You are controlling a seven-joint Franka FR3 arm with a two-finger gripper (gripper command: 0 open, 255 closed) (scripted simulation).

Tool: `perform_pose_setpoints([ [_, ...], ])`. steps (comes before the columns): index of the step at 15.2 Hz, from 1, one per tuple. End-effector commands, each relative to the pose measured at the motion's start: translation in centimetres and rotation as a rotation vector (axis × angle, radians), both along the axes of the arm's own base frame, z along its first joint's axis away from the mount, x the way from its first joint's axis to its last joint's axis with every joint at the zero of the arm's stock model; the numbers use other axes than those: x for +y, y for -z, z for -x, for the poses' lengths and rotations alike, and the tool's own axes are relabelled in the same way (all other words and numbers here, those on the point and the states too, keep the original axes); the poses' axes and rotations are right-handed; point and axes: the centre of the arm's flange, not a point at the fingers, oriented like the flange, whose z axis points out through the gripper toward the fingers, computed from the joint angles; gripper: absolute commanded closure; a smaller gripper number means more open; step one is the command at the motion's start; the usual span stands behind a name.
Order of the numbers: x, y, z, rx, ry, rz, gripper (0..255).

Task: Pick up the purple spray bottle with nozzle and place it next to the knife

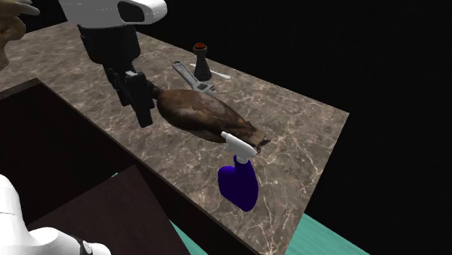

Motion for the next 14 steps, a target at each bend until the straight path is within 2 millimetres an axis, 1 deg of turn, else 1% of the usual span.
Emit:
perform_pose_setpoints([
  [1, 0.0, 0.0, 0.0, 0.0, 0.0, 0.0, 0],
  [7, -2.5, 5.5, -2.7, -0.169, 0.373, 0.081, 0],
  [10, -4.3, 8.0, -4.0, -0.253, 0.559, 0.122, 0],
  [14, -7.2, 11.1, -5.4, -0.365, 0.807, 0.176, 0],
])
